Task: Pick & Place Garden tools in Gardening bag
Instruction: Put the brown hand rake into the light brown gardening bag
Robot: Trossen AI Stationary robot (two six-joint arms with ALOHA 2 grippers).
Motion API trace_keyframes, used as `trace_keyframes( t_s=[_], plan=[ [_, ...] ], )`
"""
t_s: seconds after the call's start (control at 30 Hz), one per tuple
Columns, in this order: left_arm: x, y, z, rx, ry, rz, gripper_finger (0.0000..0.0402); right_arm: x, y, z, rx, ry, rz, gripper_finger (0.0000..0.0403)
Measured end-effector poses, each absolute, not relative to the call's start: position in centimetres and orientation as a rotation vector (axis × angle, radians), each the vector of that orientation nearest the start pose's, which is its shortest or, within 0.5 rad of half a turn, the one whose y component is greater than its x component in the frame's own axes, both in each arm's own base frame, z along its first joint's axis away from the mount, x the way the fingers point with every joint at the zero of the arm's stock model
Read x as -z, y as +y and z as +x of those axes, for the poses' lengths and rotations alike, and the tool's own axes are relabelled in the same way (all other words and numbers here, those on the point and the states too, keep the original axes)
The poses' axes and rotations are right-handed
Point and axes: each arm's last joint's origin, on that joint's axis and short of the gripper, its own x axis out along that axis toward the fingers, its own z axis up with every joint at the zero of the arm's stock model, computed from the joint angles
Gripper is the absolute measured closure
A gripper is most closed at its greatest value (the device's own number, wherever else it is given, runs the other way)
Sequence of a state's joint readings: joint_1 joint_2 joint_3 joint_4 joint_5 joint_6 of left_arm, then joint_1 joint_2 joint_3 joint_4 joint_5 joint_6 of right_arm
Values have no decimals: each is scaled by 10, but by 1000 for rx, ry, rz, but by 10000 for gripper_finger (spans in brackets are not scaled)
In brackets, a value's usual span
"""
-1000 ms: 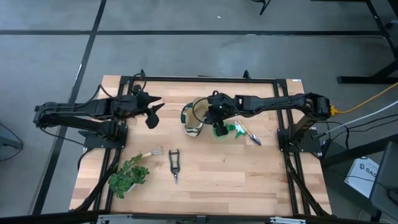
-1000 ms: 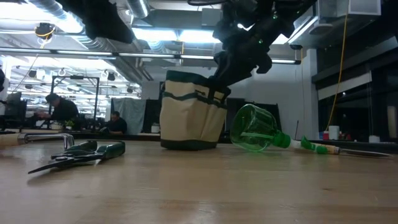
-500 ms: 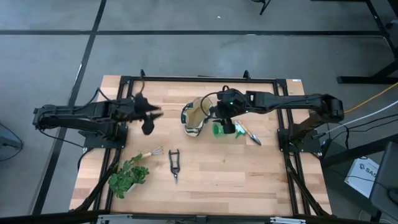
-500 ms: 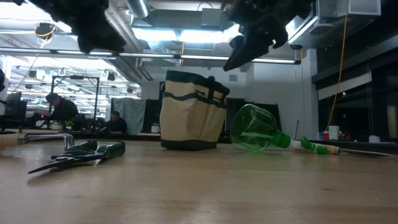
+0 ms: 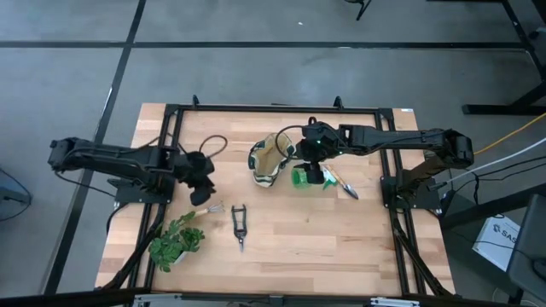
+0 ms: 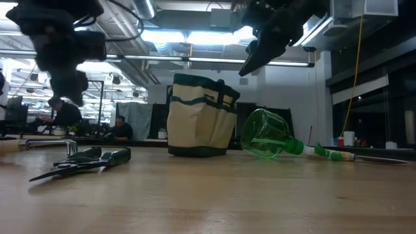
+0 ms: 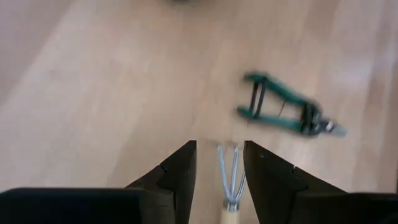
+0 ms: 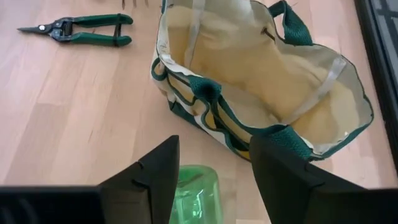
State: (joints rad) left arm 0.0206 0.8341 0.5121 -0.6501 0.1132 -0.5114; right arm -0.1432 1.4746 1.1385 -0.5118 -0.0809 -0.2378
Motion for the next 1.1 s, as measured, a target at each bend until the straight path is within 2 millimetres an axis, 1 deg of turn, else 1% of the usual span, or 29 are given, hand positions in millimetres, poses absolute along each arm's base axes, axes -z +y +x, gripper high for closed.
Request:
trace_keyframes(
  t_s=[0.1,0.2,0.33,0.47,0.6,0.77,0.9,1.0,1.1],
  plan=[
    [-192,-7,153,-134,1034,-511,275,-269,-41,306,-33,853,-104,204],
    [-187,-17,156,-65,1084,-498,275,-267,-38,304,-39,883,-82,204],
    [-187,-29,159,38,1092,-487,279,-267,-27,294,-128,956,-52,204],
    [-188,-38,157,70,1111,-501,288,-269,-21,287,-119,990,-5,204],
    [-182,-46,157,40,1137,-430,292,-270,-16,286,-112,997,0,204],
    [-170,-55,159,-28,1201,-314,290,-275,-9,282,-140,991,-21,204],
    [-161,-58,161,-65,1248,-286,288,-284,-3,271,-156,984,-27,204],
    [-155,-59,163,-78,1281,-276,288,-289,2,258,-172,961,-34,204],
    [-152,-59,165,-82,1296,-273,288,-287,6,243,-171,931,-19,204]
  ],
)
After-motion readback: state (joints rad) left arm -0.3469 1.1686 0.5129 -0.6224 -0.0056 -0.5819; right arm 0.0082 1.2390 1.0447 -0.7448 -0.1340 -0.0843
